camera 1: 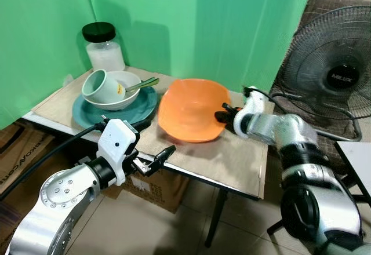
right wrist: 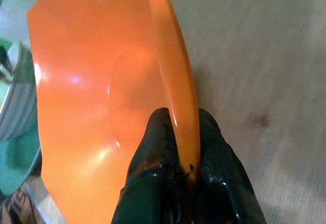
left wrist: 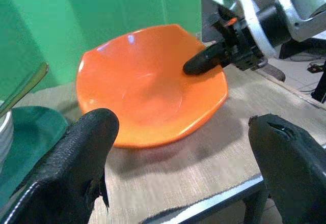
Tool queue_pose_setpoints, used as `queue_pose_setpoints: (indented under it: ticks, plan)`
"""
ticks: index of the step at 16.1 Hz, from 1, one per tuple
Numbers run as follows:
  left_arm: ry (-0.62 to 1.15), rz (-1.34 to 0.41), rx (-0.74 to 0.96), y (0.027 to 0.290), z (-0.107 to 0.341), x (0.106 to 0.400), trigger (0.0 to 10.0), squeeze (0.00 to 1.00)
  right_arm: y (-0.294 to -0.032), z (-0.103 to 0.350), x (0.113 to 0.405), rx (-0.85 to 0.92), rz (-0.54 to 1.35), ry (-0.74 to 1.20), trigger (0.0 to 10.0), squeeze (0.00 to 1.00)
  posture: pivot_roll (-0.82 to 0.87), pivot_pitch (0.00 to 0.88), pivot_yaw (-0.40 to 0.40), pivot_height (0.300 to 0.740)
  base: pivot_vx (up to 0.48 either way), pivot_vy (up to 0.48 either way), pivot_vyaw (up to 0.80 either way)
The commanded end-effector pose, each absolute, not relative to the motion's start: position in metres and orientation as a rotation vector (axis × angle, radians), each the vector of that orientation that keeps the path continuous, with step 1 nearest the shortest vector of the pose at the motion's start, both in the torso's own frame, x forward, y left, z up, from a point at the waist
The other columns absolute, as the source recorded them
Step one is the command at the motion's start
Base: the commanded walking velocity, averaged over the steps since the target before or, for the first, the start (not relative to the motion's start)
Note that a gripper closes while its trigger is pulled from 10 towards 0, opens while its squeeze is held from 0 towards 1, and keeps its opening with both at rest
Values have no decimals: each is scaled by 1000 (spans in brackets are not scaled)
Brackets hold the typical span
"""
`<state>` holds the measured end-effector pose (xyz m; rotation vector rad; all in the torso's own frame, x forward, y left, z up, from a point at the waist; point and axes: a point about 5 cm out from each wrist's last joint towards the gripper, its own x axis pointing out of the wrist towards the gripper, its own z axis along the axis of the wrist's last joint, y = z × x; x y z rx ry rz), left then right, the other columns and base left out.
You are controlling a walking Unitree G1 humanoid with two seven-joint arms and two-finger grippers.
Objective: Setting the table
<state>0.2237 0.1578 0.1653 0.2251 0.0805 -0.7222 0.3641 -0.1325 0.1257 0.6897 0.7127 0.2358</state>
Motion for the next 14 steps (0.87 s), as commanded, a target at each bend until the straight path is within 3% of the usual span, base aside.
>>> queue_pose_setpoints:
  ticks: [1, 4, 8, 9, 10, 11, 13, 14]
  plan:
    - [57, -715, 245, 156, 170, 225, 10000, 1000, -143, 149, 370, 737, 233, 542, 0, 0, 4, 0, -33, 740, 0, 0, 0]
    - [9, -674, 224, 154, 177, 228, 10000, 1000, -167, 189, 358, 621, 240, 215, 0, 0, -3, 0, -39, 740, 0, 0, 0]
    - [-29, -583, 192, 148, 179, 232, 10000, 1000, -187, 211, 322, 571, 171, -7, 0, 0, -26, 0, -35, 740, 0, 0, 0]
    - [-26, -549, 179, 147, 177, 233, 10000, 1000, -188, 212, 310, 509, 172, -20, 2471, 0, -30, 0, -32, 740, 0, 0, 0]
    - [-22, -498, 194, 148, 174, 236, 10000, 682, -183, 215, 291, 477, 210, -132, 10000, 0, -35, 0, -27, 740, 0, 0, 0]
    - [-31, -466, 202, 150, 175, 239, 10000, 639, -178, 212, 285, 439, 216, -138, 10000, 0, -38, 0, -26, 740, 0, 0, 0]
    - [-40, -410, 193, 151, 177, 243, 10000, 463, -173, 204, 278, 412, 198, -96, 10000, 0, -41, 0, -20, 740, 0, 0, -391]
    - [-42, -391, 191, 149, 177, 244, 10000, 255, -172, 205, 276, 381, 193, -120, 10000, 0, -44, 0, -16, 740, 0, 0, -775]
